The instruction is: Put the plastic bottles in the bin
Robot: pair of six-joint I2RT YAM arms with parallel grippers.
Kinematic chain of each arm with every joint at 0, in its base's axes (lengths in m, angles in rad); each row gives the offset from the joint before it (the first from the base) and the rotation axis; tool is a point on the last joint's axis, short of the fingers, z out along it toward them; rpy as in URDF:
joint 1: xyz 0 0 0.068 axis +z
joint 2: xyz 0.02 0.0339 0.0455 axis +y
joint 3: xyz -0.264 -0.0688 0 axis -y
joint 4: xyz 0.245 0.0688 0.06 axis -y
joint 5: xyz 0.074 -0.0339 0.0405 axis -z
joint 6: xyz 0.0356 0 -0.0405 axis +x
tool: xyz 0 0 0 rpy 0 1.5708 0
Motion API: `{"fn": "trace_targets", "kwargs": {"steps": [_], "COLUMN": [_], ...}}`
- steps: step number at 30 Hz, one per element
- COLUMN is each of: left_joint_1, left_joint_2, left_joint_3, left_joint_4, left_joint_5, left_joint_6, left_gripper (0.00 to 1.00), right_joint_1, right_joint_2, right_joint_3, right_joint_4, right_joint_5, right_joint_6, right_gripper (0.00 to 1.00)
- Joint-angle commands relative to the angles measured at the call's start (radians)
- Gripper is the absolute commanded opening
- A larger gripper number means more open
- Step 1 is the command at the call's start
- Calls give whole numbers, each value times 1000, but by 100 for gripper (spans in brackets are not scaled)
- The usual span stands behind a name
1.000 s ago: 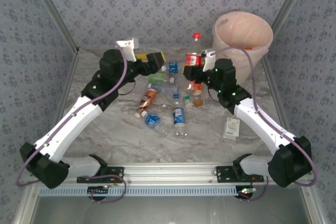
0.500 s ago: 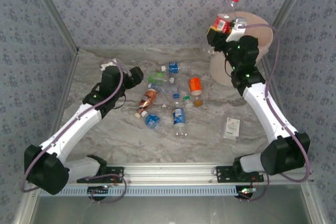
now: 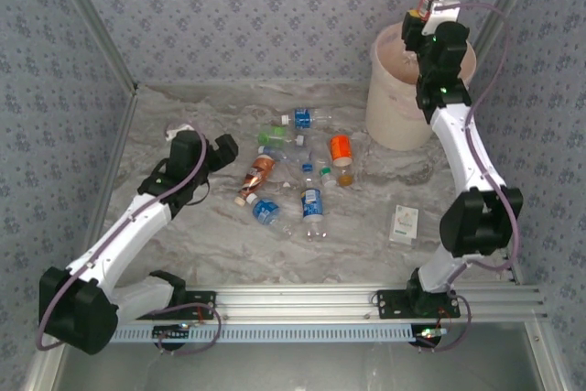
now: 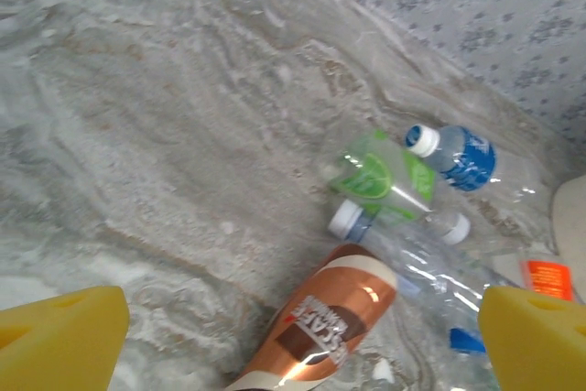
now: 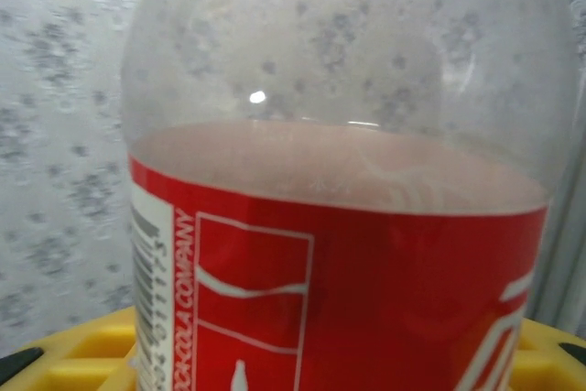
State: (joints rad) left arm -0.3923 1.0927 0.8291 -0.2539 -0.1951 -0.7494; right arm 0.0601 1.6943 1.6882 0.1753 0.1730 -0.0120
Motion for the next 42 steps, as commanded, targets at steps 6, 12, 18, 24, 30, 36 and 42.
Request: {"fn": "trace_targets", "kwargs": {"steps": [6, 12, 18, 24, 30, 36, 42], "left_joint_1": [35, 57, 66, 67, 70, 76, 79], "left_joint_2": [-87, -115, -83, -44, -12, 40, 90], "left_joint_3": [-89, -139, -140, -147, -131, -53, -75], "left_joint_4": [-22, 22, 59, 64, 67, -28, 3], "left_joint_5": [-36, -73, -38, 0, 9, 56, 127], "left_joint_6": [-38, -68, -80, -98, -107, -87, -111], "left_gripper": [98, 98, 98, 98, 98, 98, 98], "right_joint_1": [-9, -14, -23, -17, -11, -5, 4], "right_joint_2": [260, 359, 374, 328, 238, 111, -73], "right_joint_3": [195, 228, 229, 186, 155, 114, -11], "right_joint_4": [140, 214, 227, 214, 95, -157, -392], "right_joint_5": [181, 230, 223, 276, 223, 214, 90], "right_joint_6": [-212, -264, -255, -238, -196, -37, 217], "right_gripper": [46, 50, 67, 82, 92, 100, 100]}}
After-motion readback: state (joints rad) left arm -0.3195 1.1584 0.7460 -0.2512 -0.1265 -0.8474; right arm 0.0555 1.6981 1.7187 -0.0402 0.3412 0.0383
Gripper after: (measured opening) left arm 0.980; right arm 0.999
